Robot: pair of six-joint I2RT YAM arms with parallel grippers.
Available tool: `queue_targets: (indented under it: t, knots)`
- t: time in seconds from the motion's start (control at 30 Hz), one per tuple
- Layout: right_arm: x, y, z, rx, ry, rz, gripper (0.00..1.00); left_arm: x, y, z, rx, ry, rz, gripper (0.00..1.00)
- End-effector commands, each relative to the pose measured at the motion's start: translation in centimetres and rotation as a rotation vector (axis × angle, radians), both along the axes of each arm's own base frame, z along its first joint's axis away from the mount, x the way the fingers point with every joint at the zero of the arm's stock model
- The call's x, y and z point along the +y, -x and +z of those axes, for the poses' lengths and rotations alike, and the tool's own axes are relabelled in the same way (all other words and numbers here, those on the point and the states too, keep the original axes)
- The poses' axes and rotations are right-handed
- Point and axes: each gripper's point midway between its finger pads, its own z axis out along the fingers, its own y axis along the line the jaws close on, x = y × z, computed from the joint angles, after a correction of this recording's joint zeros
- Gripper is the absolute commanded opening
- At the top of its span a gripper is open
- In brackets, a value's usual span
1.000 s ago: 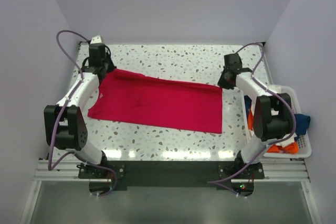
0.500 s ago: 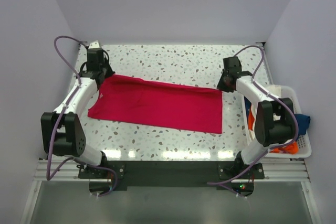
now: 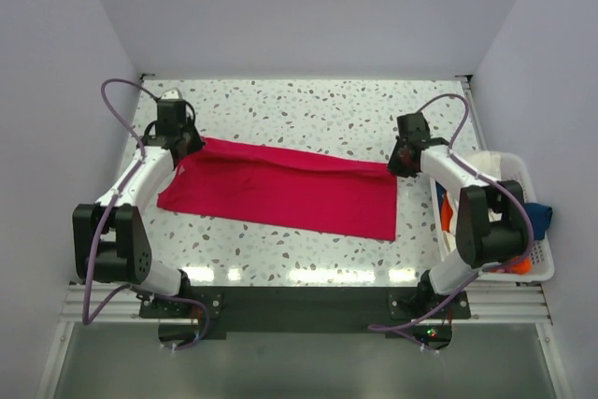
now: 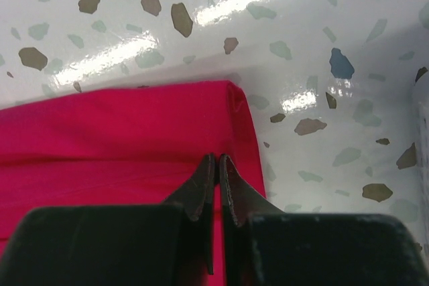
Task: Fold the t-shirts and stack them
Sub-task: Fold the tshirt
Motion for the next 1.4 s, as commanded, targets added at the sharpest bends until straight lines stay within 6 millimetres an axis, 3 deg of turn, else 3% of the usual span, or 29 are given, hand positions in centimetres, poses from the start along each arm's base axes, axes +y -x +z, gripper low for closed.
queue_targets:
  t: [0.0,0.4,0.47,0.7,0.9,1.13,1.37]
  knots:
    - [0.4,-0.2,1.3,-0.058,-0.03,-0.004,0.0,0.4,0.4,0.9,-0.027,0.024,0.023,0.04]
    - [0.4,0.1,1.5,-0.064,-0.032,-0.001,0.0,1.0,1.6,1.2,-0.024,0.02,0.029,0.01]
    - [0.4,0.3,1.5,-0.066,-0.029,-0.004,0.0,1.9,1.9,1.2,-0.022,0.018,0.048,0.01]
    - [0.6,0.8,1.2,-0.066,-0.046,0.0,0.0,1.6,2.6,0.2,-0.001,0.034,0.038,0.01]
    - [0.9,1.6,0.6,-0.061,-0.072,0.008,0.13,1.2,3.3,-1.1,0.027,0.063,0.032,0.01]
    - [1.0,2.1,1.6,-0.084,-0.082,0.021,0.32,0.7,4.3,-3.0,0.07,0.089,0.032,0.06]
    - [0.9,2.1,1.9,-0.085,-0.072,0.024,0.34,0.6,4.9,-3.7,0.084,0.104,0.039,0.09]
